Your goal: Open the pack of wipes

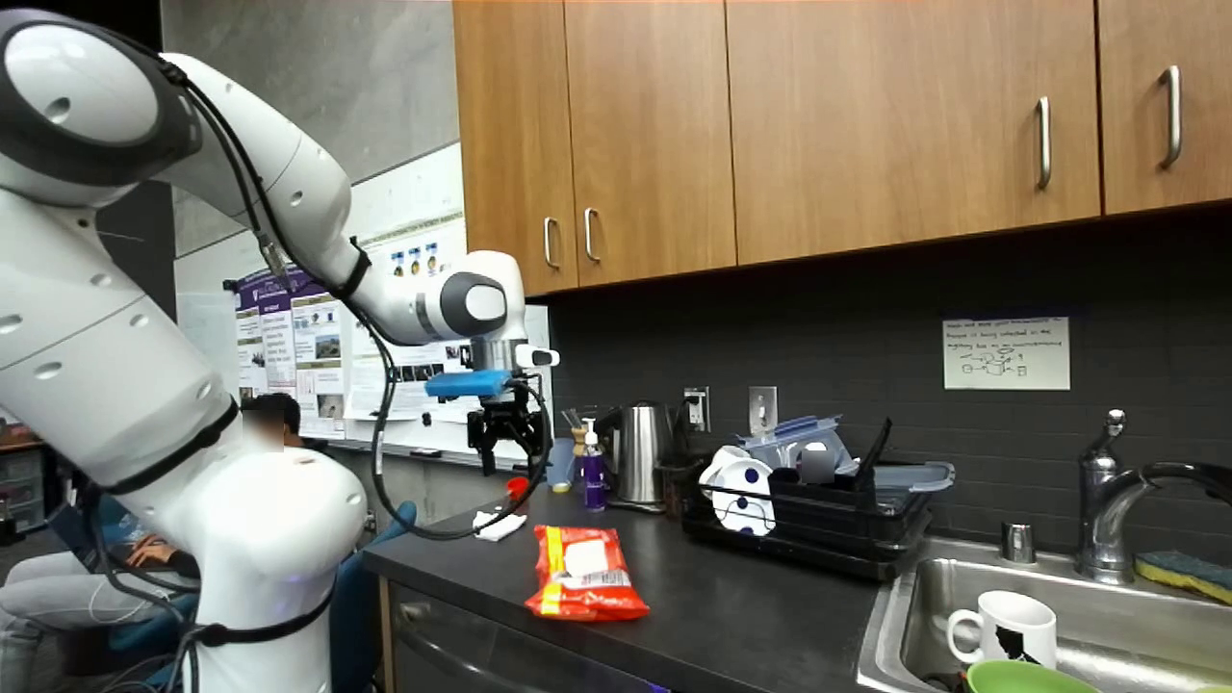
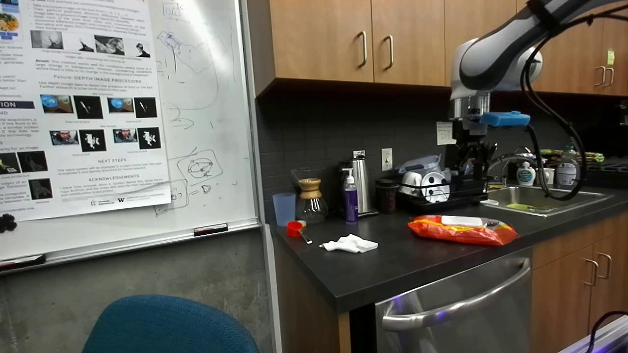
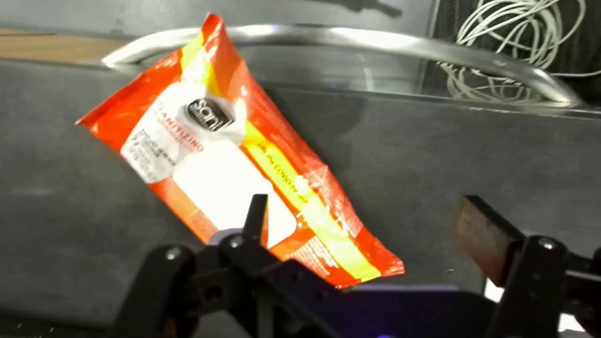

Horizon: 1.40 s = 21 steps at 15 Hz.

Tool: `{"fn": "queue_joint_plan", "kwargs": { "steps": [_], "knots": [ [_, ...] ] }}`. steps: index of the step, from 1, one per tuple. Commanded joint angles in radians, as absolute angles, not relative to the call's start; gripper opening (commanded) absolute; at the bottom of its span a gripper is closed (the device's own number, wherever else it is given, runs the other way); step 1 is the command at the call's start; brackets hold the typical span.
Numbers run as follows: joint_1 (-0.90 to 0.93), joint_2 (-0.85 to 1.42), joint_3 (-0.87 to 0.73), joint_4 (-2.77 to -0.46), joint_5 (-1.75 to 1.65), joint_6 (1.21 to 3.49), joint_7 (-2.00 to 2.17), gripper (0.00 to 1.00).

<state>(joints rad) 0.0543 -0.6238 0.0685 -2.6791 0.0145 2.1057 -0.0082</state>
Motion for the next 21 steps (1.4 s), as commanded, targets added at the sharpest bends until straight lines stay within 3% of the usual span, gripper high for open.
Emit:
{"fn": "queue_joint_plan", "kwargs": {
  "steps": [1, 10, 21],
  "knots": [
    [-0.001, -0.562, 0.123, -2.676, -0.161, 2.252, 0.031, 1.00],
    [0.011, -0.536, 0.105, -2.670, -0.176, 2.259, 0.003, 1.00],
    [-0.061, -0.377, 0.103, -2.675, -0.487, 2.448, -0.009, 1.00]
  ]
}}
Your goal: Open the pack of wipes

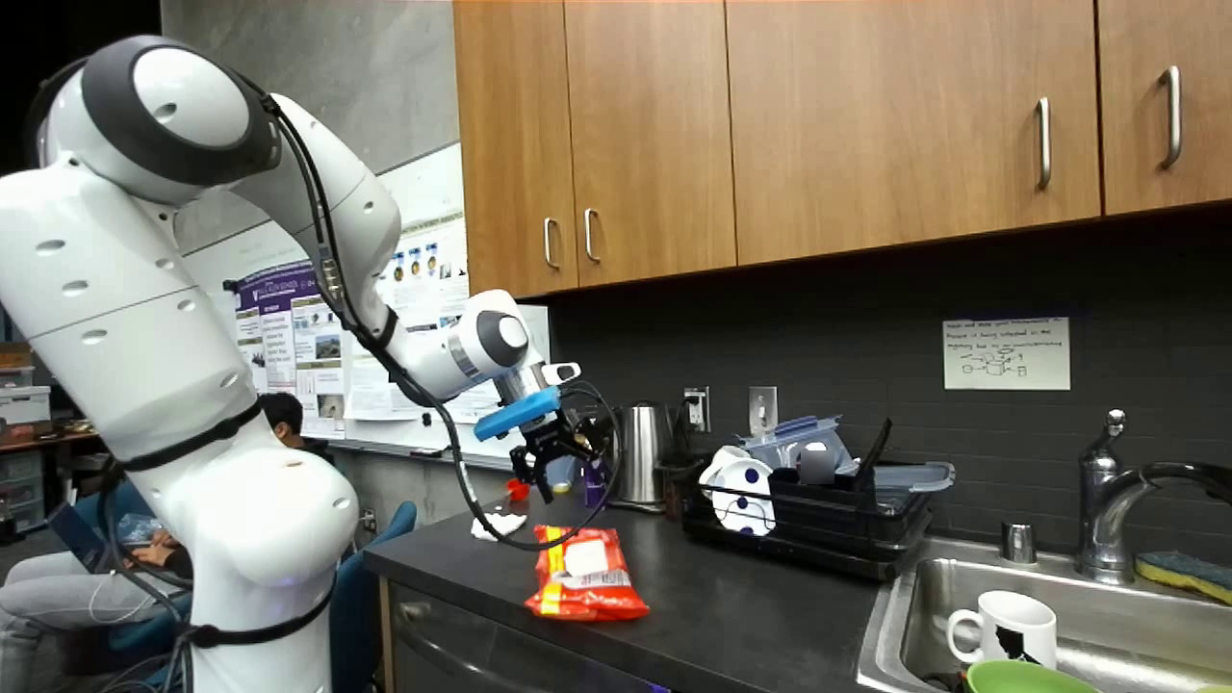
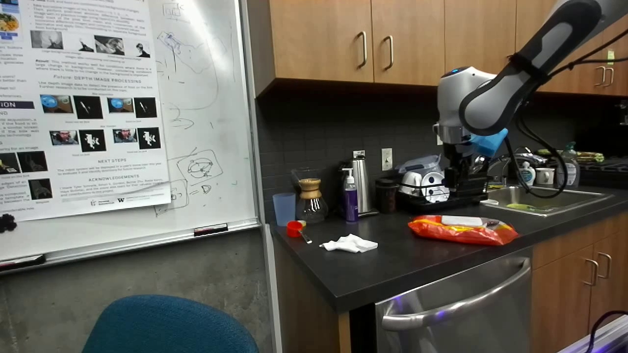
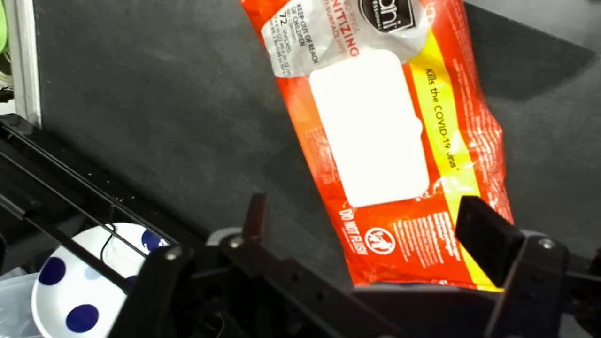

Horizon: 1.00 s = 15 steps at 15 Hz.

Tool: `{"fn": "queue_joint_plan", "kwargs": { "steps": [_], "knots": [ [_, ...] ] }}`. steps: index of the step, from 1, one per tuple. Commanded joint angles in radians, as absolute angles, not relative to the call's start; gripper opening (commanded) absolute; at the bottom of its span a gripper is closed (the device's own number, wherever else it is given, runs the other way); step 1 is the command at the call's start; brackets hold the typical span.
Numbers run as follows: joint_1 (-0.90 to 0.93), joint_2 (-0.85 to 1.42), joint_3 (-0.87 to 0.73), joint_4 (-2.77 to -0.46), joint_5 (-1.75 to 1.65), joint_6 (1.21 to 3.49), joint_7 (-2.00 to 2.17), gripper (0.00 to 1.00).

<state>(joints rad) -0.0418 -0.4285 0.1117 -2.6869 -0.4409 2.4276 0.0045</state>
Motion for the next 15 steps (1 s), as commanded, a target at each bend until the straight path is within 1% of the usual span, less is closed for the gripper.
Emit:
{"fn": "queue_joint_plan", "kwargs": {
  "steps": [1, 7, 15],
  "knots": [
    [-0.068, -0.362, 0.101, -2.674, -0.504, 2.451, -0.006, 1.00],
    [-0.082, -0.291, 0.082, -2.672, -0.573, 2.464, -0.006, 1.00],
    [-0.069, -0.256, 0.072, -2.698, -0.609, 2.464, -0.003, 1.00]
  ]
}}
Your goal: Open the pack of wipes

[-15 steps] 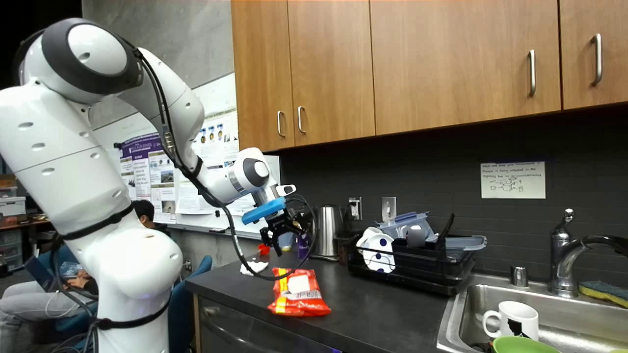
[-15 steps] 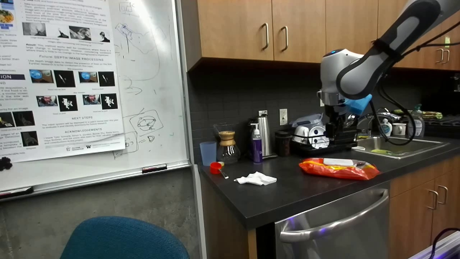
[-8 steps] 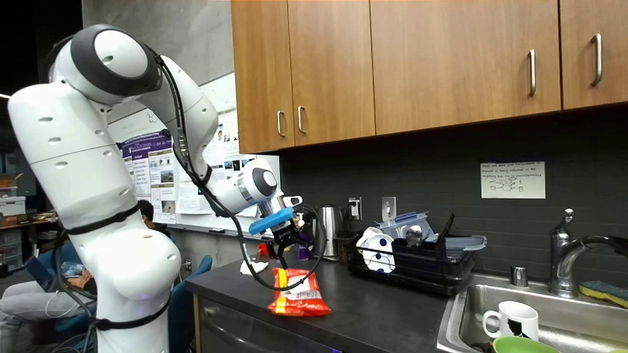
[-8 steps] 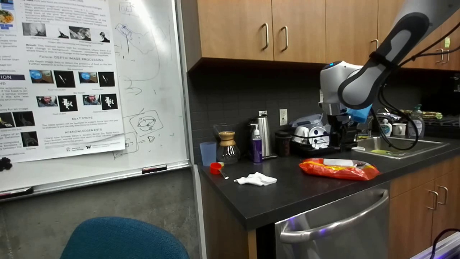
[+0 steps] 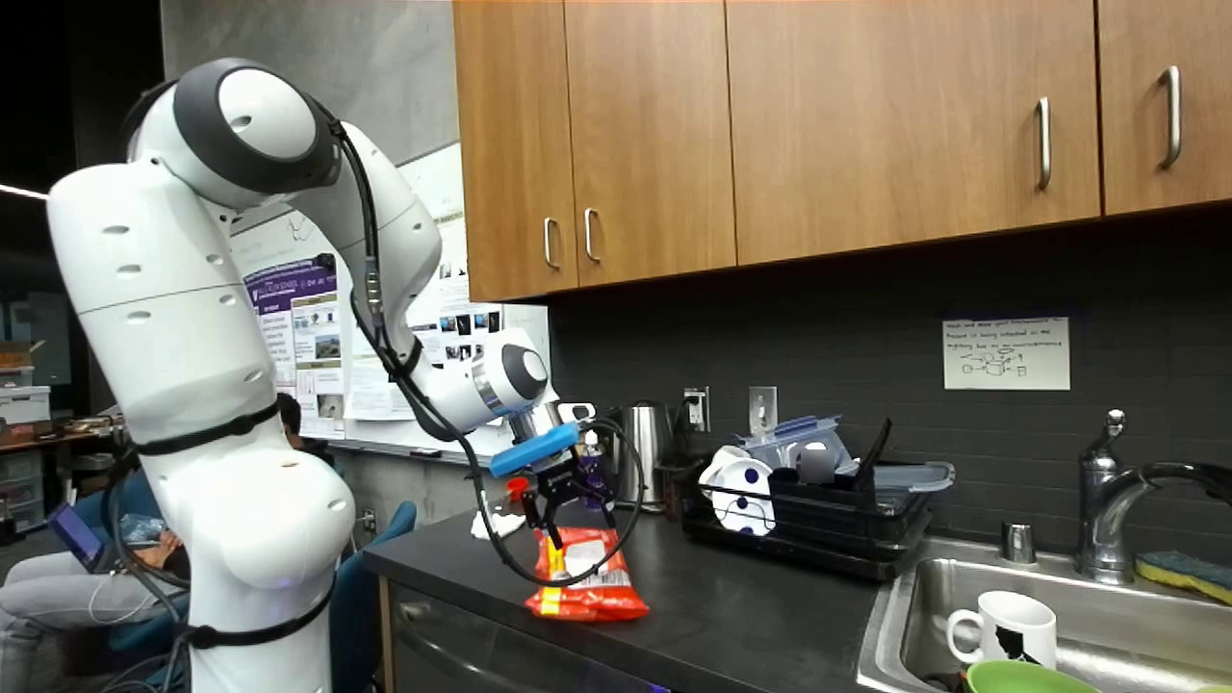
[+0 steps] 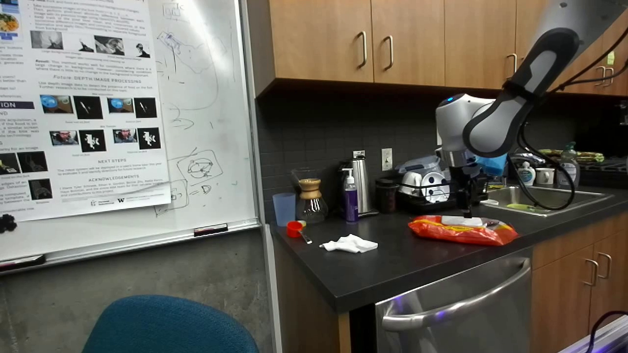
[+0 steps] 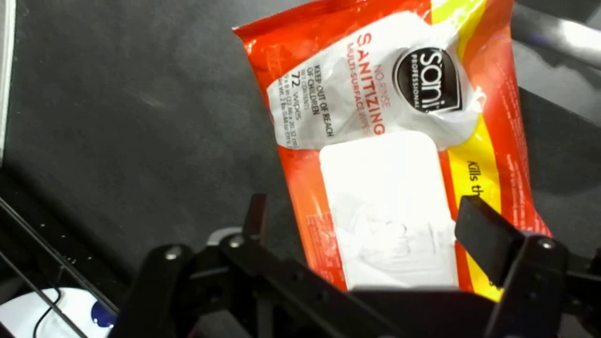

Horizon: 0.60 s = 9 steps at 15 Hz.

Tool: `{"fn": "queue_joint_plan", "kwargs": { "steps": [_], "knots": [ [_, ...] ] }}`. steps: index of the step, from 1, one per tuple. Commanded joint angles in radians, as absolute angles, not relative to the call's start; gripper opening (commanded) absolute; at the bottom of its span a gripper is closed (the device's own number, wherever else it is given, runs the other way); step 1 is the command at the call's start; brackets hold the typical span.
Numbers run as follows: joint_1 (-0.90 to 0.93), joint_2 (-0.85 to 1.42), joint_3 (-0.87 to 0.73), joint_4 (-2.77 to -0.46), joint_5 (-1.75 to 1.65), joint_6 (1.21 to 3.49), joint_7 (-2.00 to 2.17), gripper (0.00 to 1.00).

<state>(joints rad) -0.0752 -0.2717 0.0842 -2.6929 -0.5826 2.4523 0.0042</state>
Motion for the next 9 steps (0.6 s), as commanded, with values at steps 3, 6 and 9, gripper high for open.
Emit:
{"fn": "queue_joint_plan", "kwargs": {
  "steps": [3, 6, 9],
  "knots": [
    [-0.069, -0.239, 0.071, -2.698, -0.613, 2.471, 0.003, 1.00],
    [-0.064, -0.219, 0.073, -2.689, -0.611, 2.481, 0.009, 1.00],
    [-0.057, -0.203, 0.075, -2.681, -0.605, 2.498, 0.011, 1.00]
  ]
}}
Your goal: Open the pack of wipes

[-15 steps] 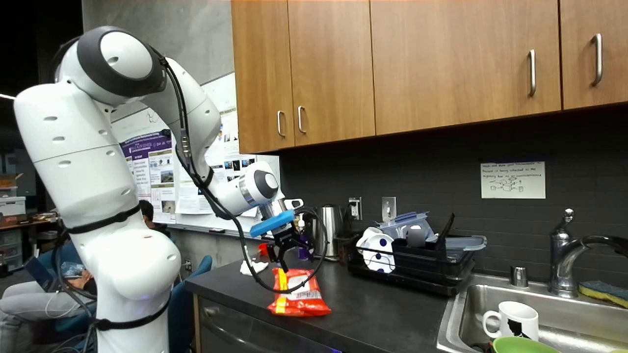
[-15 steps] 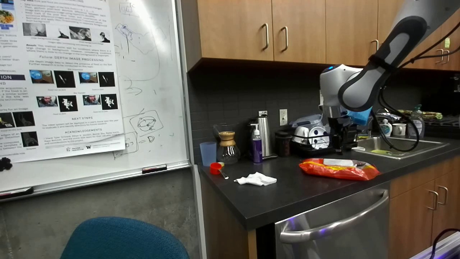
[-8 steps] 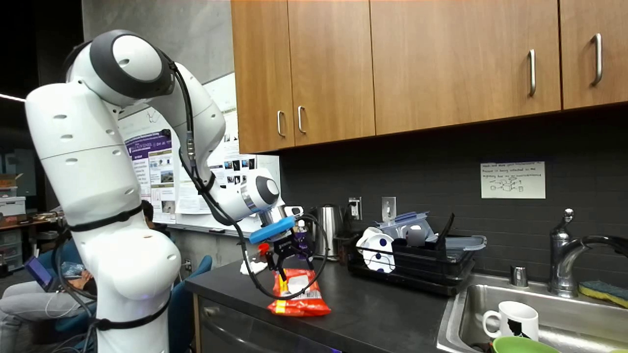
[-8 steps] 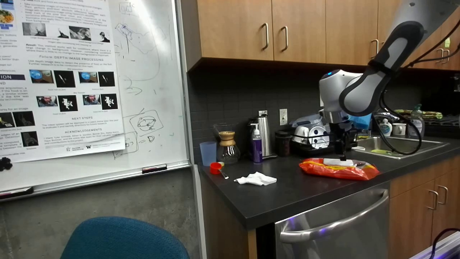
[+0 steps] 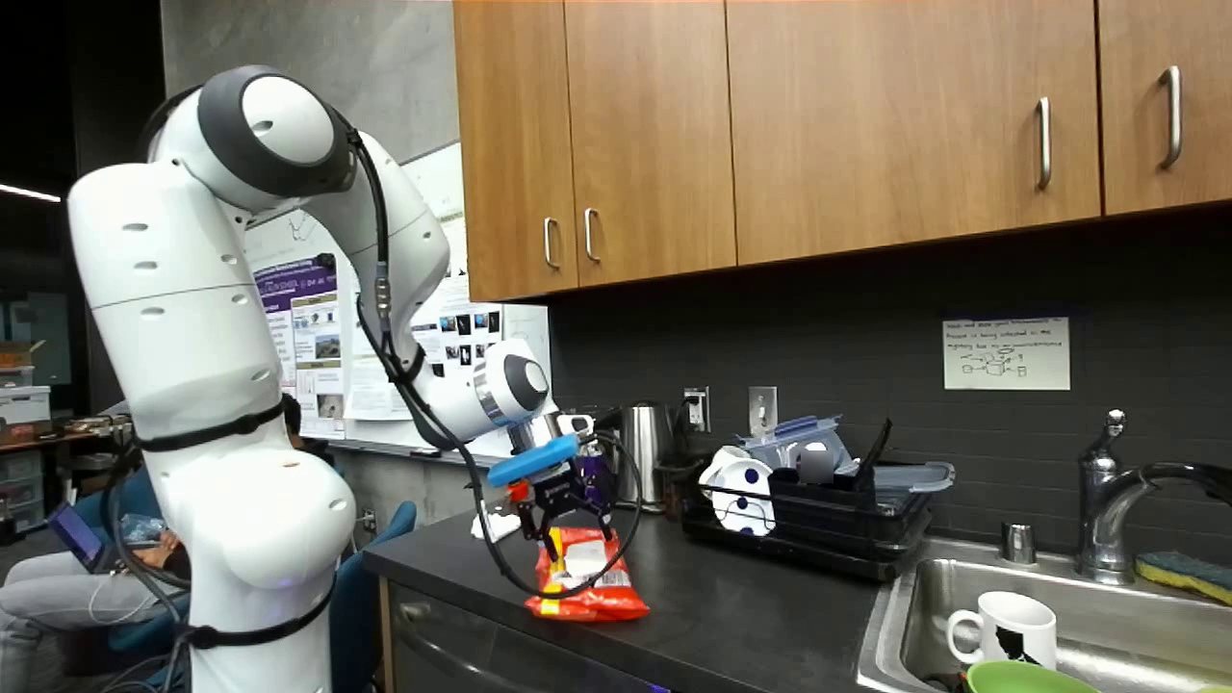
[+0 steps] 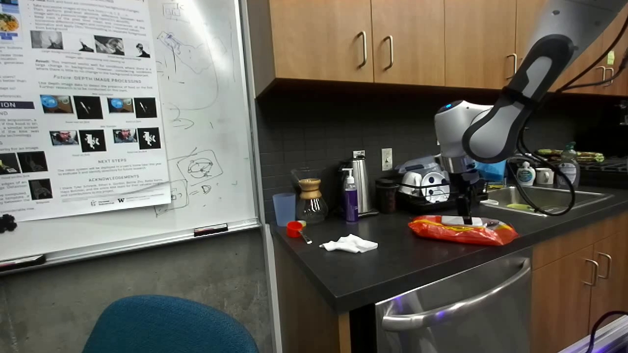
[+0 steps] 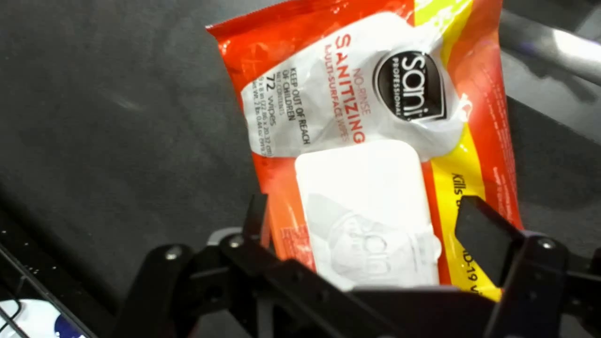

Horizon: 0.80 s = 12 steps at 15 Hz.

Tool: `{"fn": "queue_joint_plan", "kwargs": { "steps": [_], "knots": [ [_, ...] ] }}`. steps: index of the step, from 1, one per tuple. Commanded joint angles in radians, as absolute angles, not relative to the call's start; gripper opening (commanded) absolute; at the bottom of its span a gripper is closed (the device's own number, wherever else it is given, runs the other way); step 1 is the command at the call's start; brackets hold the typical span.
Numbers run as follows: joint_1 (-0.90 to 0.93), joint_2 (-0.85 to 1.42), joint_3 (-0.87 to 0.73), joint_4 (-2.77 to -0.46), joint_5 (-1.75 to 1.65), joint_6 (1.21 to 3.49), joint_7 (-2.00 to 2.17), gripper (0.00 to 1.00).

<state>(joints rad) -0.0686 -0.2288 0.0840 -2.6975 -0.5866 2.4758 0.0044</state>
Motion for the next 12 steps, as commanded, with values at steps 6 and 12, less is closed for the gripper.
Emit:
{"fn": "queue_joint_plan", "kwargs": {
  "steps": [6, 12],
  "knots": [
    [-0.057, -0.168, 0.074, -2.662, -0.614, 2.525, 0.018, 1.00],
    [-0.058, -0.137, 0.064, -2.639, -0.615, 2.546, 0.012, 1.00]
  ]
}}
